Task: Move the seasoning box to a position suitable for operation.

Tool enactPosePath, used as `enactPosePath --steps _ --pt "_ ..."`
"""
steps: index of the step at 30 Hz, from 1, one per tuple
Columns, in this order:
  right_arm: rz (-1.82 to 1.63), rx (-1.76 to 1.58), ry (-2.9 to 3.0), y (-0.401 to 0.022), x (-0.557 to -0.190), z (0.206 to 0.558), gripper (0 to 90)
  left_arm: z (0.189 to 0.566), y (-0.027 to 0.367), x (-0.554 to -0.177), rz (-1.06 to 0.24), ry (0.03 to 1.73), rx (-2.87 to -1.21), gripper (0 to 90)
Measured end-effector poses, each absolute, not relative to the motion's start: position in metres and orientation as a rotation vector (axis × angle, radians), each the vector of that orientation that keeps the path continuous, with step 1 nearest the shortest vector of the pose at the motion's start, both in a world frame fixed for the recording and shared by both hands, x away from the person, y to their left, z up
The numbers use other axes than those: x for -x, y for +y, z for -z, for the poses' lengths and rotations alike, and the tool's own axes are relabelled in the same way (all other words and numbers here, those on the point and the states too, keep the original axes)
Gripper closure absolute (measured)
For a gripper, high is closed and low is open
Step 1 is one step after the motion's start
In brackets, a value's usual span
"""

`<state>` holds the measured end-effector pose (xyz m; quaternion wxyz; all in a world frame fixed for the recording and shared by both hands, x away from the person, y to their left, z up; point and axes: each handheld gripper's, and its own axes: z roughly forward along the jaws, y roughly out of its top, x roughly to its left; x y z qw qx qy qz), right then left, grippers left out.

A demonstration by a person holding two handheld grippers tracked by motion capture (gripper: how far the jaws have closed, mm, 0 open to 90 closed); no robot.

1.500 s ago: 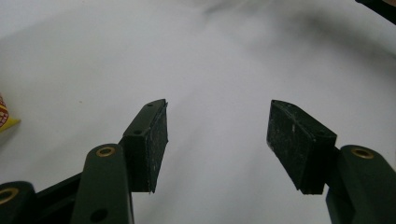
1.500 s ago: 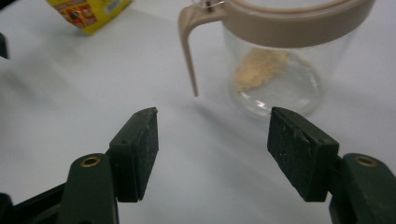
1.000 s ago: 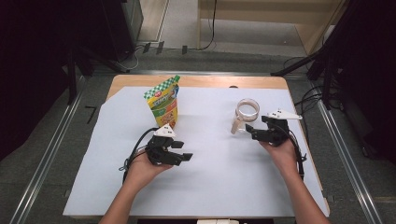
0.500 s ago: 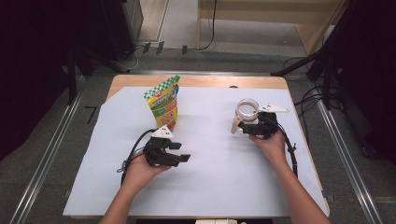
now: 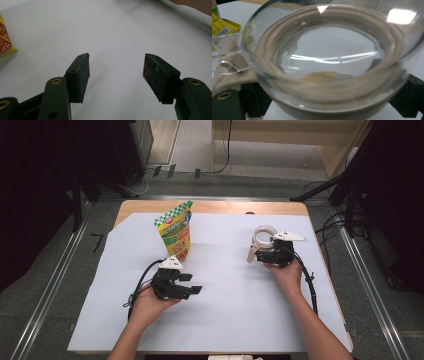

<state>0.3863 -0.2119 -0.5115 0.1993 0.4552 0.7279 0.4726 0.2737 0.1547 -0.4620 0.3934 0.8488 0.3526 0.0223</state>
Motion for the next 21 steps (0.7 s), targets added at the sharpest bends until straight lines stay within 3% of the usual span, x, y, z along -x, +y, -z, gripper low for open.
enactPosePath --steps 21 --pt "-1.316 -1.233 2.049 -0.21 -0.371 0.489 11.8 0.461 0.156 -0.276 -0.059 0.898 -2.142 38.6"
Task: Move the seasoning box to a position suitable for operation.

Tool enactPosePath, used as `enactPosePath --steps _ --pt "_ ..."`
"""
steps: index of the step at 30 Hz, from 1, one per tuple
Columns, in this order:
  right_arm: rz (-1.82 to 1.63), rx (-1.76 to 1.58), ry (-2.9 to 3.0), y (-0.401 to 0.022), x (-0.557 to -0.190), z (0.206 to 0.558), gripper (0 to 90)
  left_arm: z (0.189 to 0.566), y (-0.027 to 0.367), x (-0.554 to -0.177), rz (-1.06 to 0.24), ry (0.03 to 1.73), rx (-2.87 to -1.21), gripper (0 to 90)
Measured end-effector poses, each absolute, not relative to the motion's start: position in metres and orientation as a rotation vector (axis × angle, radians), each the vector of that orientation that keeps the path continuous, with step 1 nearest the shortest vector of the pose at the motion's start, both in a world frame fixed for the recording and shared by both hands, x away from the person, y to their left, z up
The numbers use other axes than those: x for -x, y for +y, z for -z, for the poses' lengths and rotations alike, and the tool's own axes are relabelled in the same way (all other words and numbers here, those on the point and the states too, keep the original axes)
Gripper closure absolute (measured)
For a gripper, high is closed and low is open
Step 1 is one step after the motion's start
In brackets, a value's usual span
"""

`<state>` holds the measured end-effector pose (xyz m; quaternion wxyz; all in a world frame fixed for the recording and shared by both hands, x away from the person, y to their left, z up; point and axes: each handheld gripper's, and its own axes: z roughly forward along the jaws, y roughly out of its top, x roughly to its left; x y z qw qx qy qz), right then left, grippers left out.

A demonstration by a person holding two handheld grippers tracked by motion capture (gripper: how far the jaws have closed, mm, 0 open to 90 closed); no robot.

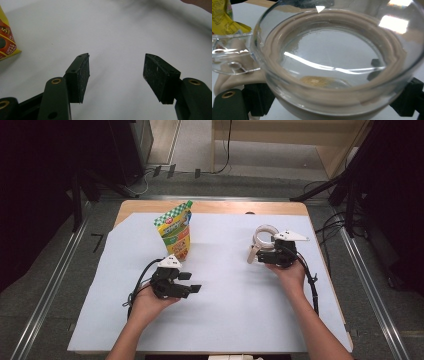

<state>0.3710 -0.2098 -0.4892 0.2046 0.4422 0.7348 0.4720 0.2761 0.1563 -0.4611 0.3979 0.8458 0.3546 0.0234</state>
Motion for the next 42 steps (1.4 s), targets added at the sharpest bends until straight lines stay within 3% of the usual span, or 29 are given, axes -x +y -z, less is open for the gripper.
enactPosePath --steps 18,42 --pt "-1.369 -1.096 2.153 -0.185 -0.336 0.472 11.9 0.46 0.152 -0.28 -0.055 0.875 -2.154 39.0" --pt "-1.425 -0.91 2.362 -0.122 -0.296 0.485 11.9 0.454 0.161 -0.288 -0.074 0.906 -2.118 40.7"
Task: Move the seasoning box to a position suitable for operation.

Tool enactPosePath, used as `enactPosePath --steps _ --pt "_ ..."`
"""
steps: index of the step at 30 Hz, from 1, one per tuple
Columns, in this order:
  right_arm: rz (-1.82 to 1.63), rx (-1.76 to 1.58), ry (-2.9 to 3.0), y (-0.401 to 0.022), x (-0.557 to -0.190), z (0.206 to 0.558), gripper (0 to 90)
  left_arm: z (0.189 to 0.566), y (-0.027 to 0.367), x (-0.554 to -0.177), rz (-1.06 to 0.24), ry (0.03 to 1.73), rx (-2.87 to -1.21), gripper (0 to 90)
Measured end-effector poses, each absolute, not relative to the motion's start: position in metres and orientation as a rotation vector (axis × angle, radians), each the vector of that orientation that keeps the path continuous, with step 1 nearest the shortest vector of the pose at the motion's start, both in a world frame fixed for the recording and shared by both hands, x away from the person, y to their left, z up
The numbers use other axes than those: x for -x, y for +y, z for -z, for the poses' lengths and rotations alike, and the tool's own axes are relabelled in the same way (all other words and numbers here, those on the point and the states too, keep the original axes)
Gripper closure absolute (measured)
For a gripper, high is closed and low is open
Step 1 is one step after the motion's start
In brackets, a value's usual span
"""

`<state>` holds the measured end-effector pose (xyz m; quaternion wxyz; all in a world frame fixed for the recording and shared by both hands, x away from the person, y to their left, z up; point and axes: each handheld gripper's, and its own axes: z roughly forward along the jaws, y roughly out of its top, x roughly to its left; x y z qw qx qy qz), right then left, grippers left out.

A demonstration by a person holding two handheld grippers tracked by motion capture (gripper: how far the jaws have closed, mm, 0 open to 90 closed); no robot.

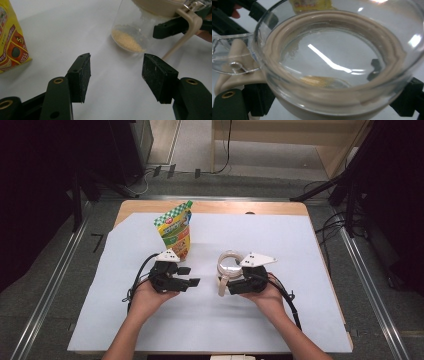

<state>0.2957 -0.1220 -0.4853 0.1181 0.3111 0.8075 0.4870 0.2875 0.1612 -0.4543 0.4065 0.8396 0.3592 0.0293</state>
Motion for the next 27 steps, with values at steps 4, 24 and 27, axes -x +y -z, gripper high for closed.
enactPosePath --steps 4,24,27 --pt "-1.423 -0.877 2.396 -0.114 -0.29 0.489 11.8 0.454 0.162 -0.288 -0.075 0.907 -2.117 40.7" --pt "-1.396 -0.868 2.463 -0.108 -0.281 0.501 9.7 0.453 0.159 -0.284 -0.075 0.887 -2.125 40.8" --pt "-1.393 -0.875 2.484 -0.111 -0.281 0.501 9.5 0.452 0.16 -0.284 -0.072 0.886 -2.12 40.9"
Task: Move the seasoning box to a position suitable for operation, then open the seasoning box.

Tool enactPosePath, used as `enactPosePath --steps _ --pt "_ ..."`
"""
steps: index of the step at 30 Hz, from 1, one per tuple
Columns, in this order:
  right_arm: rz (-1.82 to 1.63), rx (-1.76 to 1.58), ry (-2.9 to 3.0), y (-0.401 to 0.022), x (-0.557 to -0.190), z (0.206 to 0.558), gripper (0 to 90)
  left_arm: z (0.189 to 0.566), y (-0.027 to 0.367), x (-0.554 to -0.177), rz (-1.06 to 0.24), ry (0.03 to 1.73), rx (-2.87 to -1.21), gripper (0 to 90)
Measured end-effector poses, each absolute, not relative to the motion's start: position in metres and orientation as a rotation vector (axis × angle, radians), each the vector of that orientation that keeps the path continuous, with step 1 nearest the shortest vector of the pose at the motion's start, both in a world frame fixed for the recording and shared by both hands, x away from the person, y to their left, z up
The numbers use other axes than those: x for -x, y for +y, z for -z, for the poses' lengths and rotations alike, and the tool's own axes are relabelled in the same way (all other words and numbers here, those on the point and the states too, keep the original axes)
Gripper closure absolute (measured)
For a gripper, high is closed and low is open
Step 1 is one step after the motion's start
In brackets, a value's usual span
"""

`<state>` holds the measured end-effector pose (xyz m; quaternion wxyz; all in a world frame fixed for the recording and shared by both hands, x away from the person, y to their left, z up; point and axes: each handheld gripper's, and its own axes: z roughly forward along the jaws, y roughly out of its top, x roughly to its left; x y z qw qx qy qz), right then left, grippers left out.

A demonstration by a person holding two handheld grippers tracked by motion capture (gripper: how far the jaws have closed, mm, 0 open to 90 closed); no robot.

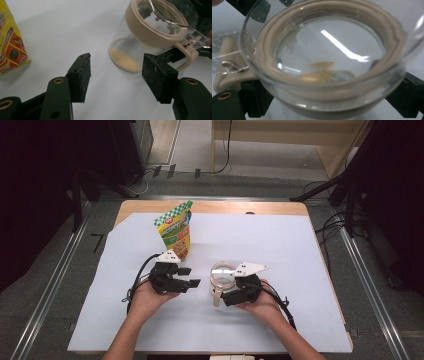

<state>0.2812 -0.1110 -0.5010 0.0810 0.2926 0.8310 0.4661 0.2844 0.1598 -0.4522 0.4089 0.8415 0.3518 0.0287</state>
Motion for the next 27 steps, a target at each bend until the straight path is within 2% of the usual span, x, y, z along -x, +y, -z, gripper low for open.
enactPosePath --steps 9,13,18,22,27 --pt "-1.402 -0.891 2.508 -0.13 -0.271 0.493 13.3 0.45 0.16 -0.283 -0.041 0.901 -2.104 43.8" --pt "-1.39 -0.857 2.509 -0.144 -0.261 0.488 25.5 0.45 0.16 -0.284 -0.018 0.914 -2.091 43.1" --pt "-1.37 -0.847 2.5 -0.16 -0.253 0.481 40.6 0.45 0.156 -0.282 0.009 0.898 -2.1 49.4" --pt "-1.424 -0.911 2.495 -0.172 -0.257 0.475 53.2 0.45 0.153 -0.28 0.024 0.867 -2.117 56.5" --pt "-1.479 -0.981 2.471 -0.18 -0.263 0.47 66.9 0.447 0.148 -0.277 0.042 0.815 -2.125 72.6"
